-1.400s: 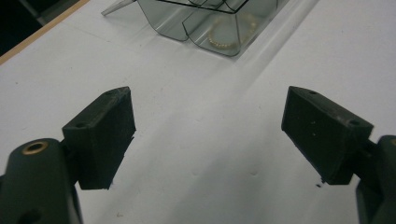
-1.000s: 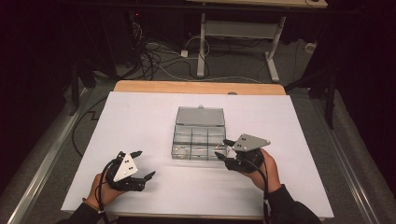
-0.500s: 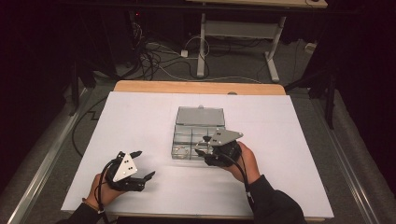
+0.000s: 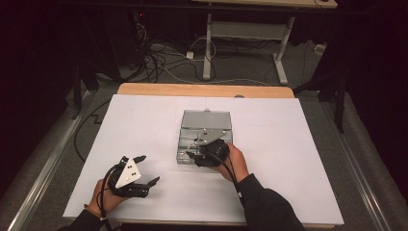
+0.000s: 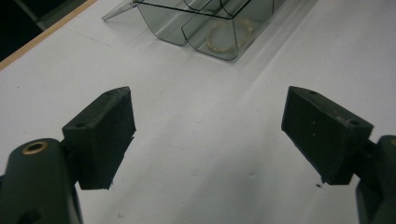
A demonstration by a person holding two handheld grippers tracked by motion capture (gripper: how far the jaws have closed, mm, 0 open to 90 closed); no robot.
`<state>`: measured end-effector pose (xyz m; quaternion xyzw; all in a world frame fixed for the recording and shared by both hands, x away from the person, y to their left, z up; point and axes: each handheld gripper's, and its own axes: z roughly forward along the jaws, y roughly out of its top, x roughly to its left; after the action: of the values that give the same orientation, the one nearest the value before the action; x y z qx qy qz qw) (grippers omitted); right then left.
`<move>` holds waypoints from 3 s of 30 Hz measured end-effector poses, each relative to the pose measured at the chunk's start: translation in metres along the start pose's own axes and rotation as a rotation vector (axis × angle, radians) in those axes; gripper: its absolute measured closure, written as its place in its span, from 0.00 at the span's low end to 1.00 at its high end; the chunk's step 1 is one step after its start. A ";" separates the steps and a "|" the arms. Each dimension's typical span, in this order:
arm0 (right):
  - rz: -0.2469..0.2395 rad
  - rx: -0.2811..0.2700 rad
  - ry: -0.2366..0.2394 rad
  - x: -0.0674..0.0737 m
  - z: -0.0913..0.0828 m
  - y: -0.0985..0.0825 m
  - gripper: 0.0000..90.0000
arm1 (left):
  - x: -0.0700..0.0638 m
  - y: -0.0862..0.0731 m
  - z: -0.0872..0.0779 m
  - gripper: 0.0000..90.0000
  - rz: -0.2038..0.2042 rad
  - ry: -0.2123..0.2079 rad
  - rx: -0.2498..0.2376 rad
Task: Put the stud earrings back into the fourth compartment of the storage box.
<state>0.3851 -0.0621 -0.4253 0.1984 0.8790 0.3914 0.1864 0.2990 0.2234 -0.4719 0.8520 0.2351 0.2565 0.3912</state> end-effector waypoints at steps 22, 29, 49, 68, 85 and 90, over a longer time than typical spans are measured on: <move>0.067 0.026 -0.014 -0.003 0.028 0.004 0.47 | 0.000 0.000 0.000 0.18 0.003 -0.006 0.003; 0.085 -0.029 -0.040 -0.003 0.018 0.005 0.45 | -0.001 0.000 0.001 0.18 0.002 -0.007 0.004; 0.071 -0.173 -0.163 -0.009 -0.047 -0.009 0.36 | -0.001 0.000 0.002 0.18 0.002 -0.002 0.011; 0.042 -0.168 -0.266 -0.018 -0.085 -0.039 0.31 | -0.003 0.001 0.003 0.18 0.017 0.000 0.022; 0.045 -0.196 -0.296 -0.019 -0.114 -0.054 0.30 | -0.003 0.001 0.002 0.18 0.019 0.003 0.020; 0.050 -0.195 -0.304 -0.020 -0.119 -0.060 0.30 | -0.003 0.001 0.002 0.18 0.019 0.005 0.019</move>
<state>0.3324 -0.1818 -0.3939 0.2578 0.7934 0.4449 0.3257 0.2982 0.2199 -0.4729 0.8572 0.2303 0.2603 0.3799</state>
